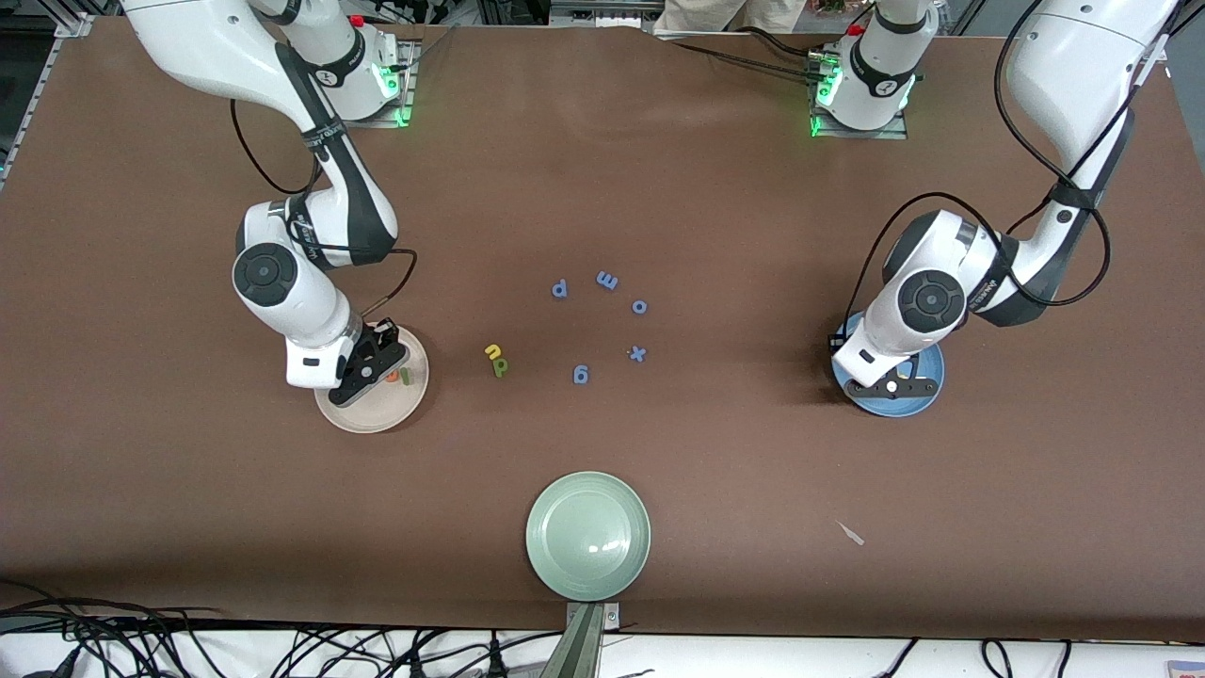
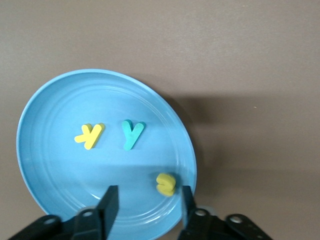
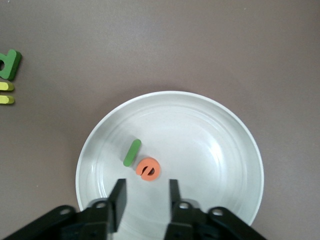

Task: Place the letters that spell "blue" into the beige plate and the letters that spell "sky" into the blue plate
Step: 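Carry the 2 to the blue plate while the right carries l to white plate, then raise the left gripper to rest while the right gripper grasps the yellow u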

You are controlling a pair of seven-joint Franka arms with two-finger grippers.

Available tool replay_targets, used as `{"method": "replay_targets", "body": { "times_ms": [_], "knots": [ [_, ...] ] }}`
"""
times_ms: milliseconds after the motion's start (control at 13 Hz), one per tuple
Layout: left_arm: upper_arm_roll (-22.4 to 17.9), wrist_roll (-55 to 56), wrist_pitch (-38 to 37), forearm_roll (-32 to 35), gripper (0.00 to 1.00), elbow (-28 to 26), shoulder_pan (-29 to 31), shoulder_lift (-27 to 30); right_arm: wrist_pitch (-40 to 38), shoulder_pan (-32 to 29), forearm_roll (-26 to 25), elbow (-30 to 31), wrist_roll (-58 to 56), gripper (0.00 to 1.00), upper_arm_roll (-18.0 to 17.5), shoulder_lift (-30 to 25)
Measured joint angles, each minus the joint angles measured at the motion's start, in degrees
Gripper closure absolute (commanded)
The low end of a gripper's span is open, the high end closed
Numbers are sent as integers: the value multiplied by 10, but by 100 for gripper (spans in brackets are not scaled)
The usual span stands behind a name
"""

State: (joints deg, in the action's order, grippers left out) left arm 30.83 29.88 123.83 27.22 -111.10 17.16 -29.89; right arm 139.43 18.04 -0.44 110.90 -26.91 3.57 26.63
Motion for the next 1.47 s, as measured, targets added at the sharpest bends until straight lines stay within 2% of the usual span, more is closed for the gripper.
{"method": "replay_targets", "body": {
  "times_ms": [154,386,540,771,926,1234,1388,1465],
  "knots": [
    [3,1,0,0,0,2,0,0,-4,1,13,0,28,47,-6,0],
    [12,1,-19,-8,0,27,0,7,-4,4,17,-7,164,44,-54,6],
    [30,1,-83,-24,0,72,0,24,-4,9,17,-17,246,44,-86,21],
    [65,0,-206,-28,0,153,0,48,18,13,17,-25,299,40,-117,47],
    [83,-11,-281,-48,0,203,0,57,40,16,14,-26,303,40,-127,61],
    [83,-58,-400,-117,0,287,2,90,77,23,-35,-24,308,40,-131,75],
    [77,-101,-426,-151,0,298,8,125,93,24,-40,-20,308,40,-131,80],
    [62,-138,-441,-159,0,297,8,146,104,24,-41,-17,308,40,-131,83]
  ]
}}
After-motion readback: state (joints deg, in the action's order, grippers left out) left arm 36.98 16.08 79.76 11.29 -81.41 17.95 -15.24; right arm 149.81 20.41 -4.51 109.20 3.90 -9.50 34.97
